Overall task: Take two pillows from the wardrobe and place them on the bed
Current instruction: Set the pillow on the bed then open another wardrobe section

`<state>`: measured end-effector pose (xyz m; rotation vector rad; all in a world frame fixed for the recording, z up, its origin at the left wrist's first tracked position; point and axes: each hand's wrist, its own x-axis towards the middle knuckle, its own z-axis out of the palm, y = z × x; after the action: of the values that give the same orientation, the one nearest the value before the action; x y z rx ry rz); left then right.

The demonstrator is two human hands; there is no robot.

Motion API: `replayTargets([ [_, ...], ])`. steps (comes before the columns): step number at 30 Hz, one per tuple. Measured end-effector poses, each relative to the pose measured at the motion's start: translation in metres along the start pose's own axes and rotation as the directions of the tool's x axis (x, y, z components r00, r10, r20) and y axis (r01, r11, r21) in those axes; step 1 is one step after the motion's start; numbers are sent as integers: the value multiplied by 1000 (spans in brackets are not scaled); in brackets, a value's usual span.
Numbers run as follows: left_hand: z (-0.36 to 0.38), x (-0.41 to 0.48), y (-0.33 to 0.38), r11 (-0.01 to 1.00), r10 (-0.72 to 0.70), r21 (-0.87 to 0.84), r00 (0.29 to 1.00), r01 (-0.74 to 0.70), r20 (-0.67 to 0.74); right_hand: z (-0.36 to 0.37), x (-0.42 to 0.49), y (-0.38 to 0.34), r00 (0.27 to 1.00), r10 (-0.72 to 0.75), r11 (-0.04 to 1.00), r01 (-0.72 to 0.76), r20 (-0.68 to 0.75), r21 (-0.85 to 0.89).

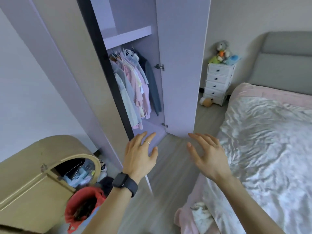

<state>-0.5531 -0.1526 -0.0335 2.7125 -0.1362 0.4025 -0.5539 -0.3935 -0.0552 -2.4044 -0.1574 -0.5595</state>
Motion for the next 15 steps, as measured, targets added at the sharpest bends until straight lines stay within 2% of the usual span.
replayTargets([
  [6,39,112,-4,965,257,-70,960,-251,111,30,70,9,978,128,986,-144,-166,-90],
  [15,118,262,68,877,462,-219,876,-428,140,23,149,73,917,279,927,-335,-285,-167],
])
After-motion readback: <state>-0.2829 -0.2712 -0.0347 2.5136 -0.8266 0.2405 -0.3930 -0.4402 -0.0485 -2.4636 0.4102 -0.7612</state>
